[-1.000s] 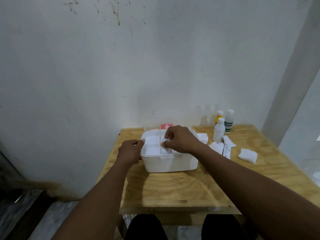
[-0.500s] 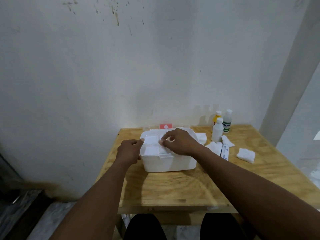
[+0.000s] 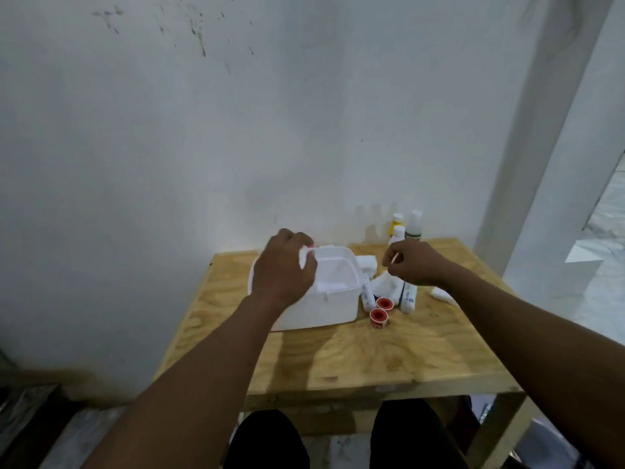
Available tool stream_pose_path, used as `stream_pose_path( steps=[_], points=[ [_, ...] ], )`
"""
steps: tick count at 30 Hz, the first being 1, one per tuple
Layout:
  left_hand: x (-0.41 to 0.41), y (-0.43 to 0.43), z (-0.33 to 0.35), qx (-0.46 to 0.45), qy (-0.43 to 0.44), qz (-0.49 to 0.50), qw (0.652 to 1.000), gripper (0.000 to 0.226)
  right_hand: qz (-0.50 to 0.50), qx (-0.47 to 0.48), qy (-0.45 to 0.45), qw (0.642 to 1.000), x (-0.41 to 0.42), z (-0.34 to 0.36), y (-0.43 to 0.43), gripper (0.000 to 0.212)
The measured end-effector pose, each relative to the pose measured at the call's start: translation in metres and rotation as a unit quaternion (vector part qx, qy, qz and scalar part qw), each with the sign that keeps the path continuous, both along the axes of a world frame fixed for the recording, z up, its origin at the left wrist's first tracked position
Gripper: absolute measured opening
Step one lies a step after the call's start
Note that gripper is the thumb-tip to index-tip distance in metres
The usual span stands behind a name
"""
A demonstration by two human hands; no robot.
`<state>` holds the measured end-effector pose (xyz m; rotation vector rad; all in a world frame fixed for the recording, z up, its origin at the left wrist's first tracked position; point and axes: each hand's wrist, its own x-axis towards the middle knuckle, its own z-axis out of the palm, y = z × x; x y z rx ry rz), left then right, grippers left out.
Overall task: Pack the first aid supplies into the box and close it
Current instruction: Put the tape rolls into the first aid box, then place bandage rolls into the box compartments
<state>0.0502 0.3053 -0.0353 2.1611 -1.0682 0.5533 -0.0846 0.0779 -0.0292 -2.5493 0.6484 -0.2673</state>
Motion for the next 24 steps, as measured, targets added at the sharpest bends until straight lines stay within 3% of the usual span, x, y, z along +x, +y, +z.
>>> stream_pose_path(
  steps=[5, 10, 14, 18, 24],
  points=[
    [-0.041, -0.029, -0.007, 0.069, -0.027, -0.089, 0.993, 0.024, 0.006, -0.011, 0.021, 1.000, -0.020, -0.020, -0.004, 0.027],
    [-0.068, -0.050, -0.023, 0.210, -0.125, -0.110, 0.963, 0.034, 0.062, -0.032, 0.054, 0.996, -0.025, -0.032, -0.001, 0.023],
    [-0.073, -0.054, -0.038, 0.217, -0.215, -0.108, 0.946, 0.037, 0.087, -0.046, 0.047, 0.994, -0.025, -0.048, 0.003, 0.015],
    [-0.078, -0.060, -0.046, 0.276, -0.230, -0.103, 0.928, 0.037, 0.087, -0.048, 0.042, 0.994, -0.025, -0.059, 0.003, 0.009],
    [-0.091, -0.067, -0.050, 0.351, -0.214, -0.076, 0.909, 0.039, 0.079, -0.044, 0.053, 0.994, -0.025, -0.056, -0.001, 0.018]
  ],
)
